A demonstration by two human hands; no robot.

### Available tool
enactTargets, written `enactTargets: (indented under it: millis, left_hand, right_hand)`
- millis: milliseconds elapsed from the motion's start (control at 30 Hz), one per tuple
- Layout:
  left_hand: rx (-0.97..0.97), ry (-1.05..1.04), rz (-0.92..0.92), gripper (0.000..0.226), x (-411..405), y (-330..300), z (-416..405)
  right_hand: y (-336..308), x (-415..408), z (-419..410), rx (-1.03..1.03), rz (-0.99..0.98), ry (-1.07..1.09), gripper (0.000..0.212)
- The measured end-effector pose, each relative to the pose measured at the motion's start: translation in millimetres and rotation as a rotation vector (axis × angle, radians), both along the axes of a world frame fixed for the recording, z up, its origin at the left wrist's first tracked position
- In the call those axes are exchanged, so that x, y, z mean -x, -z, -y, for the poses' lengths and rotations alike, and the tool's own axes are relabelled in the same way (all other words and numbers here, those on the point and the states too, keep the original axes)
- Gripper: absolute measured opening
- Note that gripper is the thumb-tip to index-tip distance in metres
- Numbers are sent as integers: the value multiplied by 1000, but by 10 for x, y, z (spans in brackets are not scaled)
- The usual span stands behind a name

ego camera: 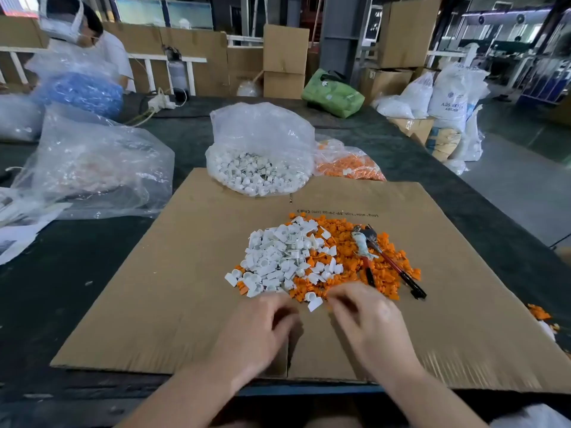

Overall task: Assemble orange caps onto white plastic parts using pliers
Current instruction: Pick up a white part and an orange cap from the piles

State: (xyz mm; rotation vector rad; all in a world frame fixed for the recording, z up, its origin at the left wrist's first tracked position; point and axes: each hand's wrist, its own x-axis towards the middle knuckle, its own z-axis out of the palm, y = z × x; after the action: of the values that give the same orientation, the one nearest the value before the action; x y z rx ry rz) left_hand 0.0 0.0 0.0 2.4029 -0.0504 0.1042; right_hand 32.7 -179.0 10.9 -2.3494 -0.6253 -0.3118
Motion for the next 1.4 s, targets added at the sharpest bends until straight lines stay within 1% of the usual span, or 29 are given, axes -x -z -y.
enactTargets:
  millis: [33, 67, 133, 267, 333, 467, 567, 700, 800, 867, 967, 1100, 1167, 1233, 1333, 1400]
  left_hand:
    - [-25, -18, 38, 7, -93, -6, 29]
    - [-48, -53, 58, 7, -161, -30, 60]
    - [-99, -71, 87, 11, -291, -18, 140]
    - [-206, -104, 88, 30, -408, 94, 205]
    - [-238, -117, 112, 33, -449, 126, 221]
    - [-267, -88, 125, 34, -532, 149, 233]
    - [-261, -82, 130, 35, -571, 152, 220]
    - [-284, -46, 132, 28, -602, 135, 204]
    - [-289, -2, 113, 25, -613, 127, 186]
    - [-289, 1, 107, 24, -623, 119, 177]
    - [-279, -7, 113, 26, -636, 111, 170]
    - [-311, -16, 158, 23, -645, 117, 192]
    - [-293, -41, 192, 19, -654, 131, 202]
    - [-214, -81, 221, 13, -656, 119, 205]
    - [-95, -147, 261, 14, -678, 56, 205]
    - [63, -184, 252, 16, -703, -7, 210]
  right_hand:
    - [-8, -148, -29, 0, 34, 52, 9]
    - [-66, -233, -68, 39, 27, 104, 8]
    - [-123, -441, -125, 184, 7, 187, 12]
    - [-66, -597, -163, 460, -5, 230, 18]
    - [-65, -641, -182, 543, 23, 231, 18]
    - [-68, -692, -217, 611, 11, 216, 13]
    - [-68, -722, -238, 628, 34, 198, 16]
    - [-69, -729, -260, 647, 53, 139, 16]
    - [-85, -746, -263, 655, 20, 111, 20]
    - [-88, -764, -264, 640, 10, 110, 23]
    - [-64, -778, -242, 557, 25, 126, 22]
    - [-25, -738, -211, 452, 98, 134, 11]
    - [-21, -700, -224, 354, 117, 119, 7]
    - [-35, -667, -240, 211, 87, 122, 7]
    - [-58, -659, -254, -12, -24, 127, 6]
    - [-72, -661, -262, -148, -120, 122, 10]
